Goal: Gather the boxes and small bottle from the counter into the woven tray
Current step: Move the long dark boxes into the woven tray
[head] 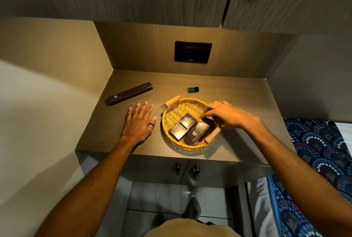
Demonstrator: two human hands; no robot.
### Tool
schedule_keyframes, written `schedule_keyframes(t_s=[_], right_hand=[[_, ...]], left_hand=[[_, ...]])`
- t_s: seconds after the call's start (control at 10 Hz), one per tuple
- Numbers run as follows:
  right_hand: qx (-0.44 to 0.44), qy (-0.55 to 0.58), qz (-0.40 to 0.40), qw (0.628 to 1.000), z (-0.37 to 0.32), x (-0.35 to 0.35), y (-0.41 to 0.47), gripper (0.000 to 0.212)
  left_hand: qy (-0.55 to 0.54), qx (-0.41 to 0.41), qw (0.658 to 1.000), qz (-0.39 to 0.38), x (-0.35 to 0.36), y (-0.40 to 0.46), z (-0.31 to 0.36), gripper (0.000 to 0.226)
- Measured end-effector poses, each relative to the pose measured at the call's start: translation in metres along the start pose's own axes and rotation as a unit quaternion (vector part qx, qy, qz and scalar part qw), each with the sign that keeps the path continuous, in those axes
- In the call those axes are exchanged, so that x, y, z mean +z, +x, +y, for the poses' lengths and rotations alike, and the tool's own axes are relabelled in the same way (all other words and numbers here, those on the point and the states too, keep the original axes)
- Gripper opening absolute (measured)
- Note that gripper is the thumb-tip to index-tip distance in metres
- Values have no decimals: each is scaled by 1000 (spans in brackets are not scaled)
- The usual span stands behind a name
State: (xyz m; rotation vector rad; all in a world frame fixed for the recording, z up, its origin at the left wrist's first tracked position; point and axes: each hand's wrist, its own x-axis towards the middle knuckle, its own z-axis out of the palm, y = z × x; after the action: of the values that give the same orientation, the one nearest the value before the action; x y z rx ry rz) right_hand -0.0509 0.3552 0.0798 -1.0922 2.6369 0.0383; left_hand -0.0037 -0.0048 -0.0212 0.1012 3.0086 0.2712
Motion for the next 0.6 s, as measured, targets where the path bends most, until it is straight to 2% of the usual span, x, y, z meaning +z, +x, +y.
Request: schedule_keyframes(t_s=[0.1,0.3,0.5,0.6], right_hand=[[3,4,-2,1000,-3,2,-2,67],[21,39,-3,999,1,-9,-8,82],[3,8,160,987,-11,-35,20,69],[5,-48,199,979,-39,-44,74,70]], left_hand=[[-2,0,1000,1,1,0,0,64],[-5,3,1000,4,2,0,0,63],[-3,0,1000,6,2,-1,1,63],[-8,4,1000,3,0,-1,3,63]])
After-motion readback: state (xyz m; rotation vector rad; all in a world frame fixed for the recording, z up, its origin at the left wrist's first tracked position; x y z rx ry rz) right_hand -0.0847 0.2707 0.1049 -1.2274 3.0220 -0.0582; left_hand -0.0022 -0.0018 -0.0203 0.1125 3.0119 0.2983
